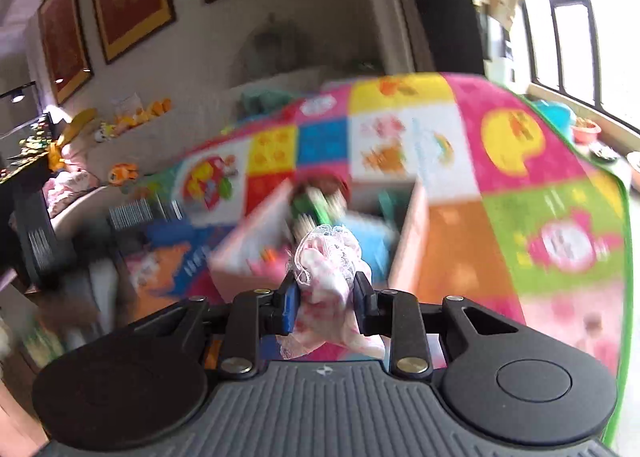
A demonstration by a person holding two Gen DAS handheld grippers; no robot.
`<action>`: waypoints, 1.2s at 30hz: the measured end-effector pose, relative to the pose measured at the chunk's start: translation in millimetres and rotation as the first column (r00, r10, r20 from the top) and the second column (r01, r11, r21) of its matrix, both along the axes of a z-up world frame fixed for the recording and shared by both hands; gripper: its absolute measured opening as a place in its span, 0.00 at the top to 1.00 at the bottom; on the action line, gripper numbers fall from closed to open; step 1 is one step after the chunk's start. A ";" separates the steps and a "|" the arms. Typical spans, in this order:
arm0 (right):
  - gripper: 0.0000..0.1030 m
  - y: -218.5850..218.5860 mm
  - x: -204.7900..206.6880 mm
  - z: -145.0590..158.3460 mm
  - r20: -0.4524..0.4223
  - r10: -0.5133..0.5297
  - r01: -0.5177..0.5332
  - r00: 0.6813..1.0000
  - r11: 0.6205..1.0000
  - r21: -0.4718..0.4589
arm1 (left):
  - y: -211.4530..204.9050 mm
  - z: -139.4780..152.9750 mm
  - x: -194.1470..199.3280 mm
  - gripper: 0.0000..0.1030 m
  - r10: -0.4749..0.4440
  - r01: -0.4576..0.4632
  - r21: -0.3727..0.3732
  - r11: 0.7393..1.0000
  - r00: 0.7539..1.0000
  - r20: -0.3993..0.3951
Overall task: Organize objects
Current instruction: 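Carry the bird toy and lace pouf over the pink box with both grippers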
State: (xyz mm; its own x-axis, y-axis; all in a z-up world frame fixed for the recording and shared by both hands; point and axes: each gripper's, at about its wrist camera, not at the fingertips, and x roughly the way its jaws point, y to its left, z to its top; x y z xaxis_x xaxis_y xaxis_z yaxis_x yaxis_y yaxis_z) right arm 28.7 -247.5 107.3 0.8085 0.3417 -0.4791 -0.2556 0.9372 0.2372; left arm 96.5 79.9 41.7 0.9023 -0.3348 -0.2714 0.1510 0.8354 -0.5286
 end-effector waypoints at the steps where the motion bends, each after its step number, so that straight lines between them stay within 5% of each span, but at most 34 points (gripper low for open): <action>1: 0.74 6.2 12.7 14.7 -0.004 0.018 -0.018 1.000 1.000 0.000 | 1.9 -4.1 1.0 0.56 -0.006 0.006 -0.018 1.000 1.000 0.001; 7: 0.74 66.6 128.0 62.8 -0.158 0.034 -0.032 0.987 0.999 0.013 | 11.9 -17.6 -2.7 0.56 -0.089 0.090 -0.062 0.994 0.996 0.022; 15: 0.74 134.0 265.0 -2.6 -0.378 -0.134 0.135 0.916 0.991 -0.023 | 31.8 -27.1 -1.1 0.56 -0.014 0.013 -0.094 0.995 1.000 -0.009; 18: 0.79 140.3 276.3 -26.1 -0.433 -0.226 0.202 0.873 0.974 -0.102 | 40.1 -30.1 1.4 0.56 0.017 -0.020 -0.125 0.992 0.999 -0.031; 23: 0.78 153.9 272.3 -21.6 -0.428 -0.273 0.194 0.861 0.956 -0.219 | 44.4 -28.8 -0.3 0.56 0.047 -0.050 -0.136 0.989 0.998 -0.031; 32: 0.78 167.7 275.1 -26.7 -0.449 -0.206 0.064 0.870 0.948 -0.312 | 40.0 -28.7 -0.7 0.56 0.036 -0.038 -0.118 0.992 0.999 -0.023; 35: 0.72 172.7 273.4 -19.0 -0.447 -0.205 0.036 0.871 0.934 -0.357 | 43.8 -30.0 -0.3 0.56 0.053 -0.056 -0.131 0.990 0.998 -0.030; 36: 0.62 171.7 270.9 -13.5 -0.442 -0.191 0.025 0.876 0.935 -0.354 | 45.4 -30.2 -0.5 0.56 0.063 -0.066 -0.138 0.988 0.998 -0.031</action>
State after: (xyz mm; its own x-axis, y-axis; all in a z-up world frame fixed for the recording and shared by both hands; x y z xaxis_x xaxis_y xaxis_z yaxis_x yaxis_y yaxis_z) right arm 299.6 -75.8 93.8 0.4866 0.0215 -0.8734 -0.0867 0.9960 -0.0237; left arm 96.0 125.3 11.5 0.9164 -0.3121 -0.2506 0.0835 0.7613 -0.6430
